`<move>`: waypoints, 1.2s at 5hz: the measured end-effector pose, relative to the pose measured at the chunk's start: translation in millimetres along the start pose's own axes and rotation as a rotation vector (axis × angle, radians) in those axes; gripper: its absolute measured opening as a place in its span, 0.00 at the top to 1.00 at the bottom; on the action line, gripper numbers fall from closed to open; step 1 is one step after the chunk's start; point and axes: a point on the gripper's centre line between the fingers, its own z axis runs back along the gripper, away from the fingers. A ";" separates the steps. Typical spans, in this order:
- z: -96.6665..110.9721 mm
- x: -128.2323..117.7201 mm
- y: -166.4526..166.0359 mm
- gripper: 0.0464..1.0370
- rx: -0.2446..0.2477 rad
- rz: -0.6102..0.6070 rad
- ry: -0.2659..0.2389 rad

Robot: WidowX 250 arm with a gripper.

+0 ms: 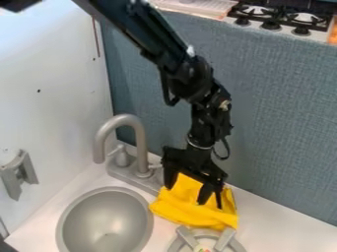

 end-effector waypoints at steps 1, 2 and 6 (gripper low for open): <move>-16.4 13.7 -4.2 0.03 -0.002 -0.067 0.034; -31.9 26.1 -7.8 0.03 0.012 -0.110 0.060; -71.8 31.4 -19.7 0.03 -0.129 -0.015 0.091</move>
